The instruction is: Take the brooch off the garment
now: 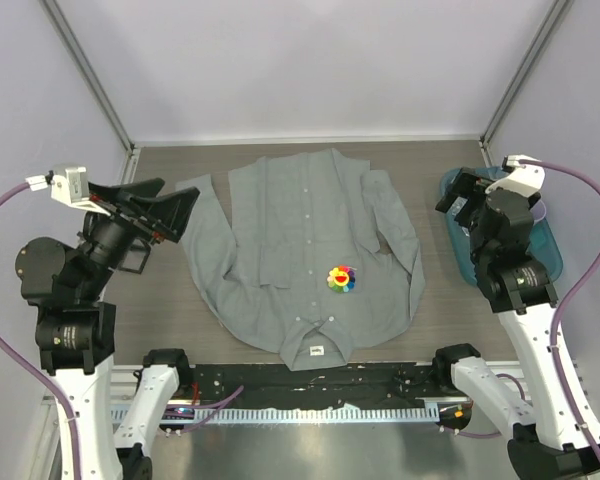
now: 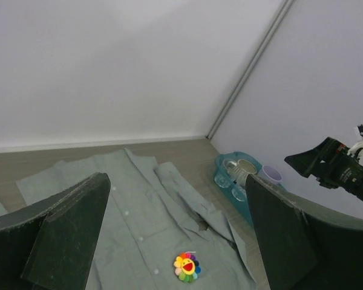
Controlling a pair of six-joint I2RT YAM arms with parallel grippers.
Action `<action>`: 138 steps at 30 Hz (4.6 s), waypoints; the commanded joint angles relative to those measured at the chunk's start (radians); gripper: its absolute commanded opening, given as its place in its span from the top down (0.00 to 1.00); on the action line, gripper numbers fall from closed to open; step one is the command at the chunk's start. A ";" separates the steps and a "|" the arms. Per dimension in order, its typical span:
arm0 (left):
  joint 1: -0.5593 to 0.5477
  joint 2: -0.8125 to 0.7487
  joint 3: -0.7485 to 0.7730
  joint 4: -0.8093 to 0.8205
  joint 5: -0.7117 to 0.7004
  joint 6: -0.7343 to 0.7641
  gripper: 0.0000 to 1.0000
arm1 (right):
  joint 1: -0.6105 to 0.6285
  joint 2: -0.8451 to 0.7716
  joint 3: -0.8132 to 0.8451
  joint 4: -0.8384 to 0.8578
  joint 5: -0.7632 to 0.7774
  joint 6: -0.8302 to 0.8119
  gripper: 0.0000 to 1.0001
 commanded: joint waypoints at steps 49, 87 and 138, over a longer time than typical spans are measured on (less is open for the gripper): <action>-0.634 0.313 -0.873 0.375 -0.424 -0.269 0.59 | 0.812 0.802 -0.219 0.266 0.139 0.196 0.39; -0.777 0.744 -0.571 0.594 -0.251 -0.328 0.39 | 0.627 0.303 -0.845 0.973 -0.118 0.665 0.99; -0.795 1.141 -0.350 0.719 -0.047 -0.324 0.70 | 0.300 0.450 -0.422 0.304 -0.546 0.439 0.52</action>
